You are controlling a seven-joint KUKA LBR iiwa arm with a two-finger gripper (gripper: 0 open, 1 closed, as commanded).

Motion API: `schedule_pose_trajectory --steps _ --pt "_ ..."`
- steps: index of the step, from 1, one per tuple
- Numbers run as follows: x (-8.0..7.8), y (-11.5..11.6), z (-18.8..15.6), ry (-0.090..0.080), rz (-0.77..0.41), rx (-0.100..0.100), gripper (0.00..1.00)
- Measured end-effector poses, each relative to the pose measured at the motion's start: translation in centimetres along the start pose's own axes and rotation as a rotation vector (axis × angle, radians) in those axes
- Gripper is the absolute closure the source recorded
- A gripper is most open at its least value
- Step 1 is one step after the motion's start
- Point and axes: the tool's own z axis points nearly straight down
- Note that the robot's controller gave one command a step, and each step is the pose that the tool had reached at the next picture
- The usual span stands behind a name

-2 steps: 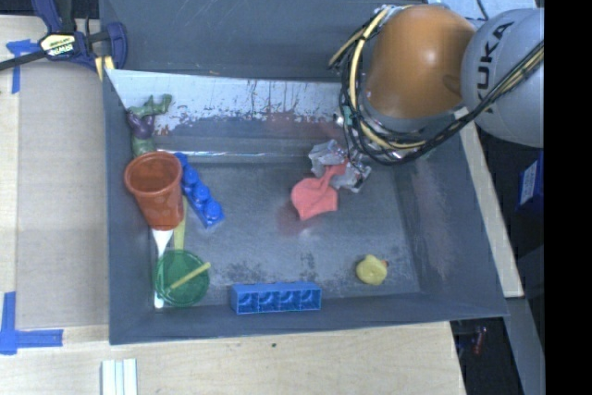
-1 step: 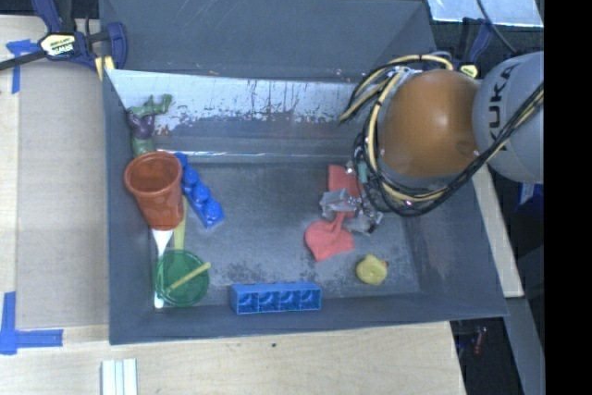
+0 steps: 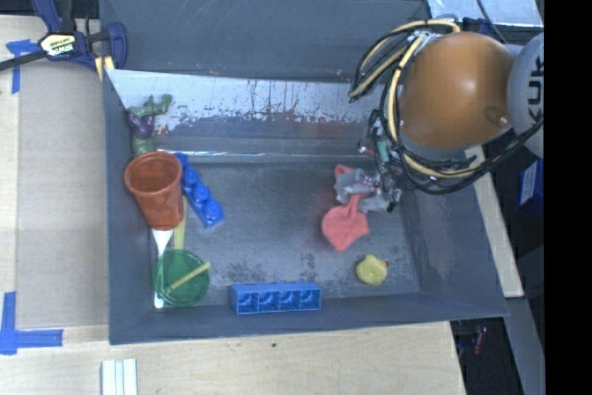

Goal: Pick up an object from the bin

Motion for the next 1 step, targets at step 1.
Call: schedule_pose_trajectory --steps 1 --pt "1.33 -1.26 1.64 -0.001 -0.215 0.006 1.00"
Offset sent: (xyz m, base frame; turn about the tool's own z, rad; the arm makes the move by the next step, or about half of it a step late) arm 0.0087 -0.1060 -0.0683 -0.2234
